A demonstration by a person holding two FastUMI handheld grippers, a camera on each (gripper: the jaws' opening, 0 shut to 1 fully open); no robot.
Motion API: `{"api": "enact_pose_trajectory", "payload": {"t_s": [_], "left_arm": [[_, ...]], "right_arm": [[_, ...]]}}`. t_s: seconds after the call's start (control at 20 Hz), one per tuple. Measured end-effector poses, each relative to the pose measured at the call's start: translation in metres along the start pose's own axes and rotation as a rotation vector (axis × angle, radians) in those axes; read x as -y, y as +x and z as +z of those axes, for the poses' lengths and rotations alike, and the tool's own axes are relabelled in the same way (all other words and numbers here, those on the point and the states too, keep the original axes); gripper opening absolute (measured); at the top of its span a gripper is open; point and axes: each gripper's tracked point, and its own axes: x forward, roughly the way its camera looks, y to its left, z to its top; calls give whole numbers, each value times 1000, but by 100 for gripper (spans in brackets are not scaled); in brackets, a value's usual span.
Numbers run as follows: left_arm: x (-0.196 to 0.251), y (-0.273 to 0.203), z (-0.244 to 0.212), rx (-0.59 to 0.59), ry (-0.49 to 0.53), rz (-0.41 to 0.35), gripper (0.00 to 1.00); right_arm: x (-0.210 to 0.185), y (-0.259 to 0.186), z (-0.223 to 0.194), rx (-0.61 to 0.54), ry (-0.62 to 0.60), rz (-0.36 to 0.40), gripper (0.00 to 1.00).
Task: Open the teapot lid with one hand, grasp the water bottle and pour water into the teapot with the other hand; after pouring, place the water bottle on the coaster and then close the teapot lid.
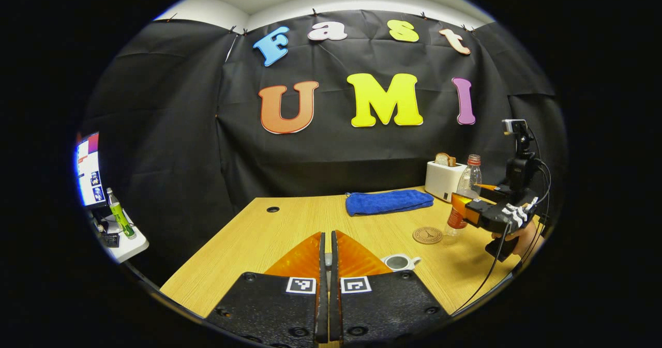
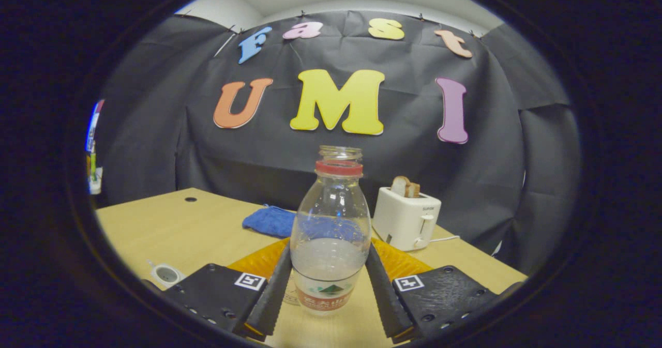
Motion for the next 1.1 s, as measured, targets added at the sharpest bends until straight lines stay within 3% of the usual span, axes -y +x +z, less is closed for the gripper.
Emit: {"api": "enact_pose_trajectory", "payload": {"t_s": [0.45,1.1], "left_arm": [[-2,10,-12,-32,4,5,4],[-2,13,-16,-45,5,0,4]], "right_arm": [[-23,52,-20,-49,17,32,77],[-33,64,-28,-57,-7,45,80]]}}
